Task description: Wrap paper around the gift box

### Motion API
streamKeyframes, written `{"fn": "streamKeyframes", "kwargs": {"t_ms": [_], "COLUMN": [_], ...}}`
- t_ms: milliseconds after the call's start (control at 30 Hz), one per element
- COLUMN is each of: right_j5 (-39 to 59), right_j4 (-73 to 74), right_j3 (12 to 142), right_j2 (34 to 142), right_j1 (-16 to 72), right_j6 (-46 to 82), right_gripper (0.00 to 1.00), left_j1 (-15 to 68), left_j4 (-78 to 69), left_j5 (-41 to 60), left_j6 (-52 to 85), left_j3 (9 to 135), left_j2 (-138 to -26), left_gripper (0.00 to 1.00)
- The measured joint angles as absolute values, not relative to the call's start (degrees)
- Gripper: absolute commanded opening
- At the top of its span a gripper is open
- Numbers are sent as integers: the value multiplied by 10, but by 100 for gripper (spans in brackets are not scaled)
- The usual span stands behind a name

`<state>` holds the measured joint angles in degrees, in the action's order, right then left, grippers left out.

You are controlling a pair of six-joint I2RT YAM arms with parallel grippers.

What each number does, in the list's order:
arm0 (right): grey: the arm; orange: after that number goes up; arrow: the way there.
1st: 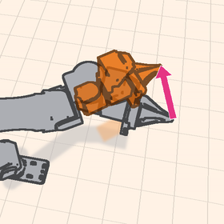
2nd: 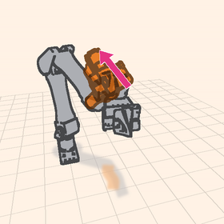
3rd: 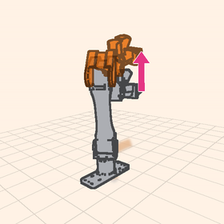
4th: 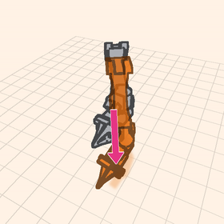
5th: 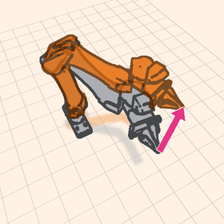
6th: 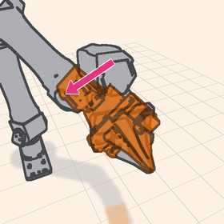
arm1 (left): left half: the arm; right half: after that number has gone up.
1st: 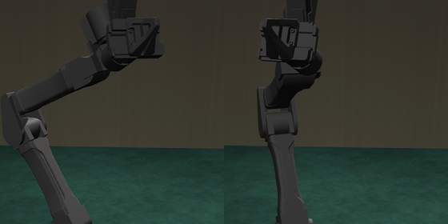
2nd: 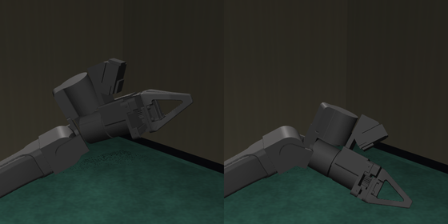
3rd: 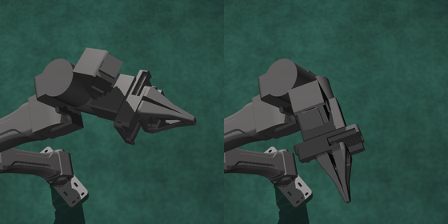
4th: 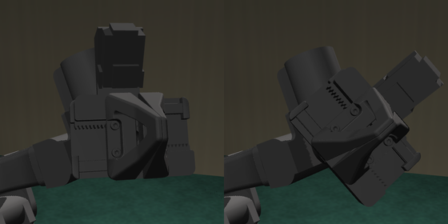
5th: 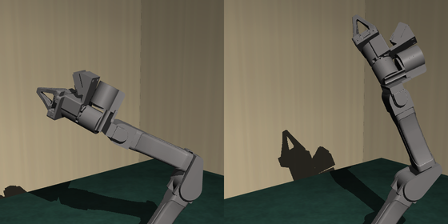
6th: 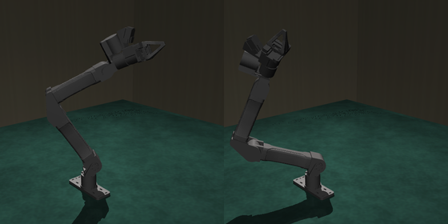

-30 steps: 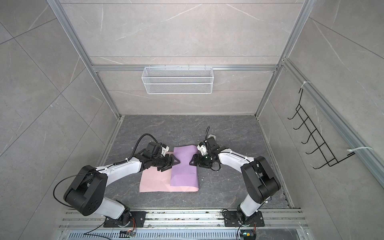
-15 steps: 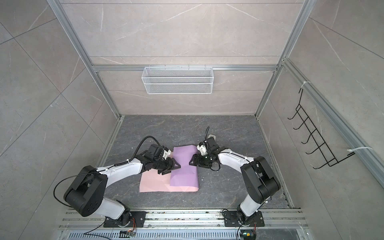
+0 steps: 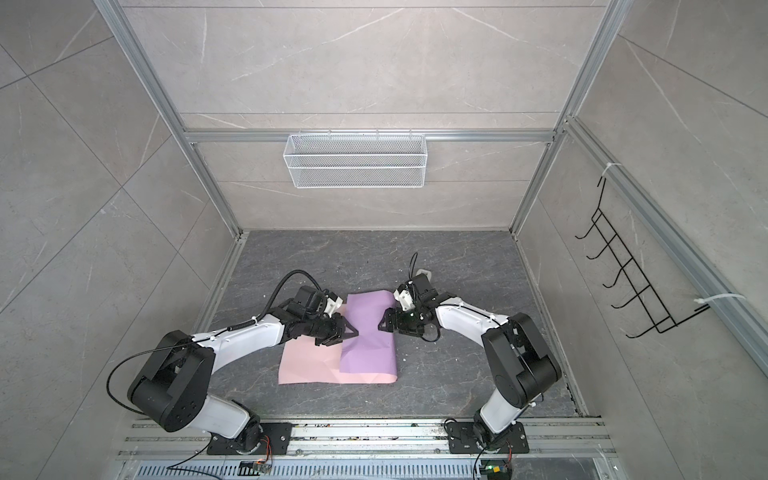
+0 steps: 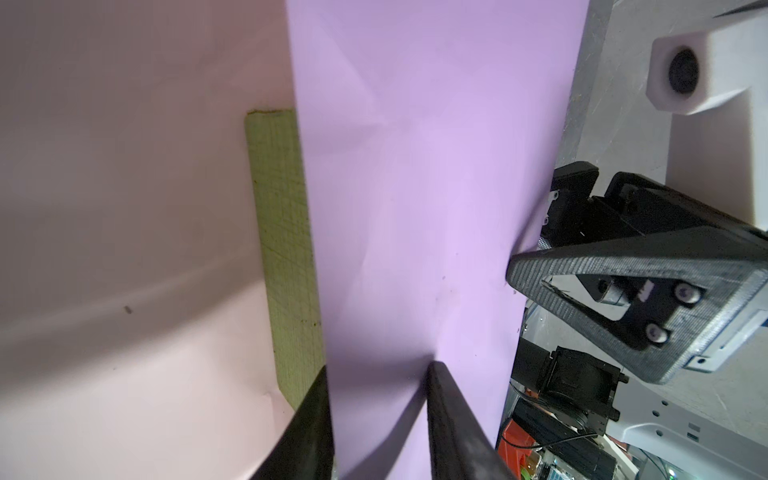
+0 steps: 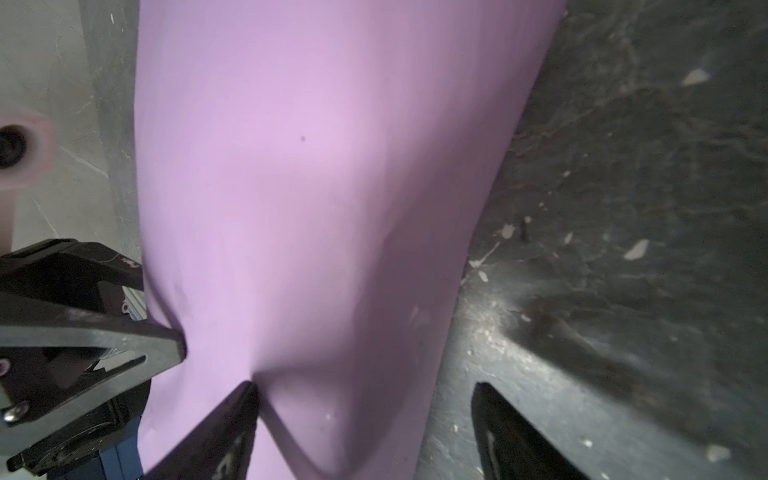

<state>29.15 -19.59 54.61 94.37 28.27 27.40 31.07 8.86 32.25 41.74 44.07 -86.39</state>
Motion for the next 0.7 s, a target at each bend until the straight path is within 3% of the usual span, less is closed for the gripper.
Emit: {"fn": "streamKeyframes", "kwargs": {"t_ms": [300, 700], "right_j5": [331, 354], "right_j4": [-193, -182], "right_j3": [547, 546], "right_j2": [944, 970], "right_j1": [258, 243], "right_j6": [280, 283], "right_gripper": [88, 86], "left_j1": [308, 308], "left_j4": [88, 88], "left_j5": [325, 327], "left_j6": [417, 417], "left_j3": [440, 440], "left_j2": [-863, -863], "left_gripper": [22, 22]}}
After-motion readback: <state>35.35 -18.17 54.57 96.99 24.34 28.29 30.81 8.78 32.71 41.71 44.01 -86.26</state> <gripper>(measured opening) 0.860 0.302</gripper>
